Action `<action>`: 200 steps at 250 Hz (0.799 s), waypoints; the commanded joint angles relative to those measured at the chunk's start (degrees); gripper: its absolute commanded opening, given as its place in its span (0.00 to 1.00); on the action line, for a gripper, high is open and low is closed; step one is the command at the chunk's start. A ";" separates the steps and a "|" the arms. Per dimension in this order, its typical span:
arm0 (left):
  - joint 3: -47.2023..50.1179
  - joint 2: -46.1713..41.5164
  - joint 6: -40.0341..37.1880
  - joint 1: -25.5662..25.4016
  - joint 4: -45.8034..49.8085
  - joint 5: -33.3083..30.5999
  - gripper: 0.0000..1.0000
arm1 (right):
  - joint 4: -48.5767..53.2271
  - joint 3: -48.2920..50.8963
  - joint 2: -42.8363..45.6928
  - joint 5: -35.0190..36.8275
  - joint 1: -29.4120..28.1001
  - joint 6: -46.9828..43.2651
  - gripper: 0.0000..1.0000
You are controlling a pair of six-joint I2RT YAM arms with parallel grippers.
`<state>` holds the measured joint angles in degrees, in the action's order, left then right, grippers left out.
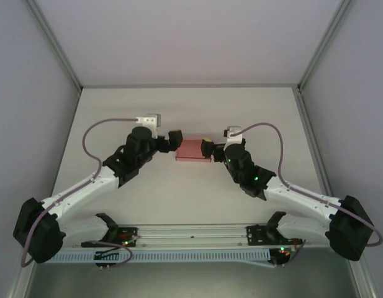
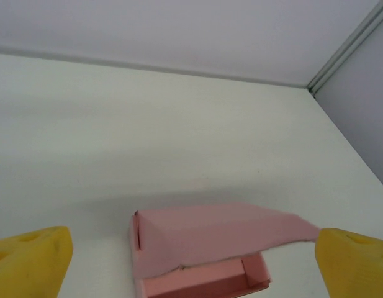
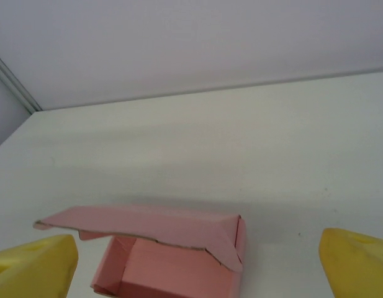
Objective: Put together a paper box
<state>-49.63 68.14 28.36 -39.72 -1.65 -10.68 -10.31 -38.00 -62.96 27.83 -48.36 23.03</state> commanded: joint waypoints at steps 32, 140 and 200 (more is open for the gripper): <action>-16.26 18.87 0.15 8.19 15.50 13.01 1.00 | 18.57 -19.78 -14.66 -0.70 7.51 1.63 1.00; -11.88 33.05 -0.29 12.21 5.54 28.24 0.93 | 19.06 -21.73 -35.14 -13.12 12.64 6.95 0.99; -6.83 35.54 0.10 12.22 1.34 30.98 0.77 | 11.56 -13.52 -35.50 -15.54 12.56 10.58 0.97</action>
<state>-58.37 101.67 28.45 -27.75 2.76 17.34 5.15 -55.33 -98.06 14.57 -35.73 30.61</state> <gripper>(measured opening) 0.794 0.974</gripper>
